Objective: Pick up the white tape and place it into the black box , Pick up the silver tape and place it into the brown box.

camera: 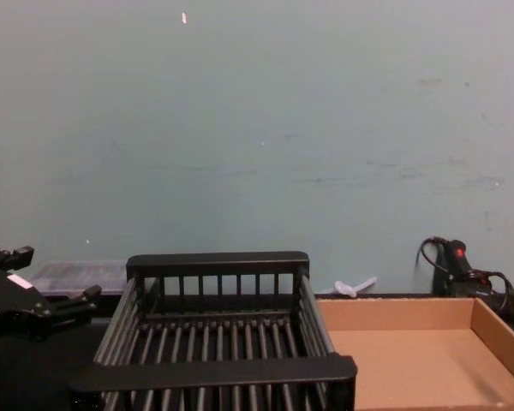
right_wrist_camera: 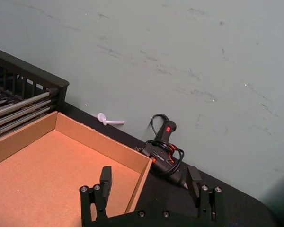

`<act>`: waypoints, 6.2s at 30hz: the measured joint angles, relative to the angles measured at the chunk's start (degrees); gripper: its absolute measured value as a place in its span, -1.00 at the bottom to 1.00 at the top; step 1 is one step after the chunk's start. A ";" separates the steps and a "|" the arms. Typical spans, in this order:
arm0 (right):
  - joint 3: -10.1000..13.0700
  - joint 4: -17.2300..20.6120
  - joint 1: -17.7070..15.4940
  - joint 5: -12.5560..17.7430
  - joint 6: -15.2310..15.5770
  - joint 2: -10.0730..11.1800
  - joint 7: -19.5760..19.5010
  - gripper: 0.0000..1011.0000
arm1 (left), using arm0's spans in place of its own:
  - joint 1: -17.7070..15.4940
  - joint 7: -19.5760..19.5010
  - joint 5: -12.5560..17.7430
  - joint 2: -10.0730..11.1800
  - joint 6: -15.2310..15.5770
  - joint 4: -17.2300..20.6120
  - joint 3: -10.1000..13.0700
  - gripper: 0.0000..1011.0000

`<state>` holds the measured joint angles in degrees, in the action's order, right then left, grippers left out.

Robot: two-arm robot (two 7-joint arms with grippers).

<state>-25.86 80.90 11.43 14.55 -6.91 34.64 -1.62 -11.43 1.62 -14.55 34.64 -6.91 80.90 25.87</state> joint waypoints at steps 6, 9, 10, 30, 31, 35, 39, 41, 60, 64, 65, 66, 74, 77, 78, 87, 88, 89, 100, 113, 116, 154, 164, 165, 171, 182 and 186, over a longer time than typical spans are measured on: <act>0.00 0.00 0.00 0.00 0.00 0.01 0.00 0.98 | 0.00 0.00 0.00 0.00 0.00 0.00 0.00 0.98; 0.00 0.00 0.00 0.00 0.00 0.00 0.00 0.98 | 0.00 0.00 0.00 0.00 0.00 0.00 0.00 0.98; 0.00 0.00 0.00 0.00 0.00 0.00 0.00 0.98 | 0.00 0.00 0.00 0.00 0.00 0.00 0.00 0.98; 0.00 0.00 0.00 0.00 0.00 0.00 0.00 0.98 | 0.00 0.00 0.00 0.00 0.00 0.00 0.00 0.98; 0.00 0.00 0.00 0.00 0.00 0.00 0.00 0.98 | 0.00 0.00 0.00 0.00 0.00 0.00 0.00 0.98; 0.00 0.00 0.00 0.00 0.00 0.00 0.00 0.98 | 0.00 0.00 0.00 0.00 0.00 0.00 0.00 0.98; 0.00 0.00 0.00 0.00 0.00 0.00 0.00 0.98 | 0.00 0.00 0.00 0.00 0.00 0.00 -0.01 0.98; 0.00 0.00 0.00 0.00 0.00 0.01 0.00 0.98 | 0.00 0.00 0.00 0.00 0.00 0.00 0.00 0.98; 0.00 0.00 0.00 0.00 0.00 0.00 0.00 0.98 | 0.00 0.00 0.00 0.00 0.00 0.00 0.00 0.98; 0.00 0.00 0.00 0.00 0.00 0.00 0.00 0.98 | 0.00 0.00 0.00 0.00 0.00 0.00 0.00 0.98; 0.01 0.00 0.00 0.00 0.00 0.00 0.00 0.98 | 0.00 0.00 0.00 0.00 0.00 0.00 0.00 0.98; 0.10 0.00 -0.01 -0.01 -0.01 -0.06 0.09 0.98 | 0.00 0.00 0.00 0.00 0.00 0.00 0.00 0.98; 1.43 0.53 -0.78 0.06 -0.07 -0.62 2.03 0.98 | 0.00 0.00 0.00 0.00 0.00 0.00 0.00 0.98; 1.91 1.11 -1.36 0.17 -0.03 -0.68 2.59 0.98 | 0.00 0.00 0.00 0.00 0.00 0.00 0.00 0.98; 2.04 1.31 -1.53 0.21 0.00 -0.68 2.71 0.98 | 0.00 0.00 0.00 0.00 0.00 0.00 0.00 0.98; 4.03 5.05 -4.42 1.71 0.60 -0.51 4.42 0.98 | 0.00 0.00 0.00 0.00 0.00 0.00 0.00 0.98; 4.40 5.79 -5.03 2.09 0.74 -0.46 4.70 0.98 | 0.00 0.00 0.00 0.00 0.00 0.00 0.00 0.98; 4.59 6.23 -5.34 2.31 0.85 -0.43 4.87 0.98 | 0.00 0.00 0.00 0.00 0.00 0.00 0.00 0.98; 7.33 13.21 -10.84 5.42 4.50 0.26 6.44 0.98 | 0.00 0.00 0.00 0.00 0.00 0.00 0.00 0.98; 10.77 21.16 -19.49 7.86 10.39 2.45 7.53 0.98 | 0.00 0.00 0.00 0.00 0.00 0.00 0.00 0.98; 11.59 22.65 -21.39 8.29 12.04 3.02 7.69 0.98 | 0.00 0.00 0.00 0.00 0.00 0.00 0.00 0.98; 15.39 27.34 -27.66 10.16 30.57 2.90 11.41 0.98 | 0.00 0.00 0.00 0.00 0.00 0.00 0.00 0.98; 14.86 25.78 -26.18 8.66 32.25 1.46 12.18 0.98 | 0.00 0.00 0.00 0.00 0.00 0.00 0.00 0.98; 14.79 25.58 -25.96 8.40 32.38 1.25 12.36 0.98 | 0.00 0.00 0.00 0.00 0.00 0.00 -0.01 0.98; 14.59 24.83 -25.22 7.46 32.77 0.46 12.99 0.98 | 0.00 0.00 0.00 0.00 0.00 0.00 0.00 0.98; 14.80 24.14 -24.84 6.15 33.21 -0.69 13.93 0.98 | 0.00 0.00 0.00 0.00 0.00 0.00 0.00 0.98; 15.05 24.14 -24.91 5.68 33.27 -1.03 14.20 0.98 | 0.00 0.00 0.00 0.00 0.00 0.00 0.00 0.98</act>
<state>-10.81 105.04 -13.48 20.22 26.36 33.61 12.58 -11.43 1.62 -14.55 34.65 -6.91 80.90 25.86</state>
